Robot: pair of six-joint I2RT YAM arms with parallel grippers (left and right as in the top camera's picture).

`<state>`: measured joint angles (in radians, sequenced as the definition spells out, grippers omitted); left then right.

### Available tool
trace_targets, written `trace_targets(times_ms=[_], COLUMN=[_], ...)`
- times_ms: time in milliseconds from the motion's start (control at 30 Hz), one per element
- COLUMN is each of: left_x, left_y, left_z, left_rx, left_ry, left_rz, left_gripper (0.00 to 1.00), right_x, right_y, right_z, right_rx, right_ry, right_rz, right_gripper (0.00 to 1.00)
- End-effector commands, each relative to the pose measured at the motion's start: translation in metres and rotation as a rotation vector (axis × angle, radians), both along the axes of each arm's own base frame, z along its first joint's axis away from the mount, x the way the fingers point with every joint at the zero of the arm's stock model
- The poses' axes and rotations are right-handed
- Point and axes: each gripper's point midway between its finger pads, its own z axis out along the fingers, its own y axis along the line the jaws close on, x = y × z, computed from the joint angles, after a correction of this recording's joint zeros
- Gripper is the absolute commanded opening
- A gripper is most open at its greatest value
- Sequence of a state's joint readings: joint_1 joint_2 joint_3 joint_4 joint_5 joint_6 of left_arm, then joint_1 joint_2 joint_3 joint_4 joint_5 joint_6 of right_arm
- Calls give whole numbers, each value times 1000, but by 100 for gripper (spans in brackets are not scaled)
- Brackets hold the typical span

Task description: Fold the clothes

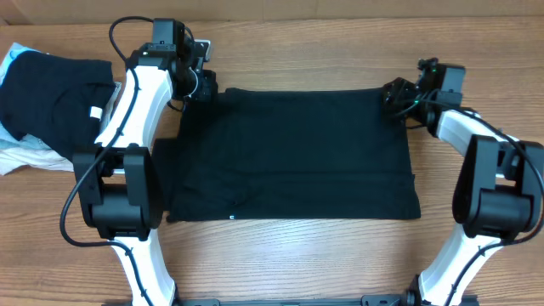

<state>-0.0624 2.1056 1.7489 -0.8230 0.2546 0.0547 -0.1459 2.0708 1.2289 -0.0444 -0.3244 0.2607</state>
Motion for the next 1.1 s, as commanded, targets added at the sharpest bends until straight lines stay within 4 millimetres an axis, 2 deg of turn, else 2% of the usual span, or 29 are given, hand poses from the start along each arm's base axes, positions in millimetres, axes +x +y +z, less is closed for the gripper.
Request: trace_targets(times_ms=[0, 267, 500, 667, 700, 867, 1000, 1067], left_x=[0, -10, -12, -13, -14, -17, -21, -22], left_y=[-7, -6, -6, -6, -6, -6, -5, -4], left_z=[25, 21, 20, 19, 19, 18, 16, 16], left_rx=[-16, -12, -11, -10, -10, -9, -6, -3], left_ry=[-38, 8, 15, 21, 23, 37, 55, 61], left_rz=[-5, -5, -5, -5, -5, -5, -5, -4], left_gripper=[4, 4, 4, 4, 4, 4, 4, 4], right_x=[5, 5, 10, 9, 10, 13, 14, 15], right_y=[-14, -35, -15, -8, -8, 2, -10, -16], right_z=[-11, -14, -20, -24, -23, -16, -16, -12], right_rx=[-79, -136, -79, -55, -54, -9, -19, 5], right_ry=[16, 23, 4, 10, 3, -27, -27, -32], right_rz=[-67, -128, -62, -41, -41, 5, -39, -56], right_gripper=[56, 61, 61, 61, 59, 41, 31, 22])
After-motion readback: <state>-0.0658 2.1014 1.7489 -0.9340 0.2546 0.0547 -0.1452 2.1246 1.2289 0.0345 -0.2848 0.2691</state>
